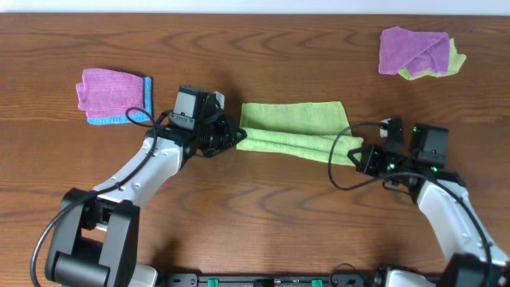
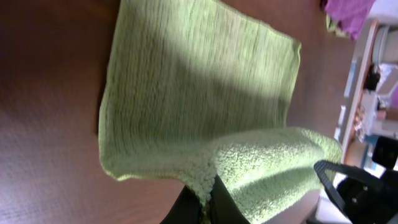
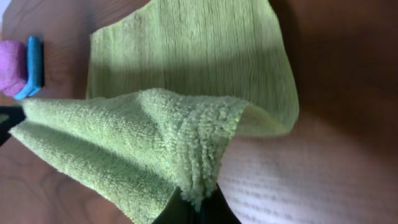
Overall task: Fold the cloth
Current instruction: 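Fold the cloth again upward with both grippers into a long strip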
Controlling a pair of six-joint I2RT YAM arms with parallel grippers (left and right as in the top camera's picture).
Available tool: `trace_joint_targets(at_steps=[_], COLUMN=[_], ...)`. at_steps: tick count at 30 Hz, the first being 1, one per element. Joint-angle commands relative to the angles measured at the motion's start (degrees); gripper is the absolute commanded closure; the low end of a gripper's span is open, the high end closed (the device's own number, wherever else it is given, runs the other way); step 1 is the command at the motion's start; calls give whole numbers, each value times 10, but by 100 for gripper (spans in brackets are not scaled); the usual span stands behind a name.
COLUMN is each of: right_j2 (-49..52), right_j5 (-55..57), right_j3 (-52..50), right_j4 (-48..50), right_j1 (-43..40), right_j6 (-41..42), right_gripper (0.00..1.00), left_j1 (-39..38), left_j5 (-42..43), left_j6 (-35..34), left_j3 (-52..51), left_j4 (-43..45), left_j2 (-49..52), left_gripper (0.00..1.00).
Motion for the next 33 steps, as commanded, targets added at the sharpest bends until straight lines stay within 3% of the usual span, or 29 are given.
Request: trace_joint_targets(at_steps=[1,13,22,33], right_j2=[28,140,168,207], right_j5=[70,114,141,144], right_j3=[36,144,147,148], right_j4=[11,14,49,121], right_j1=[14,42,43,43], right_j6=[13,13,13,16], right_gripper=[99,99,99,99], left_j1=[12,12,12,12], left_j5=[-84,-112,-108,-113], left_j6=[-4,-23,-19,-16], left_j3=[-2,47,154,172], left_j4=[9,72,71,71], left_j2=[9,97,187,213], left_gripper=[94,94,94,94])
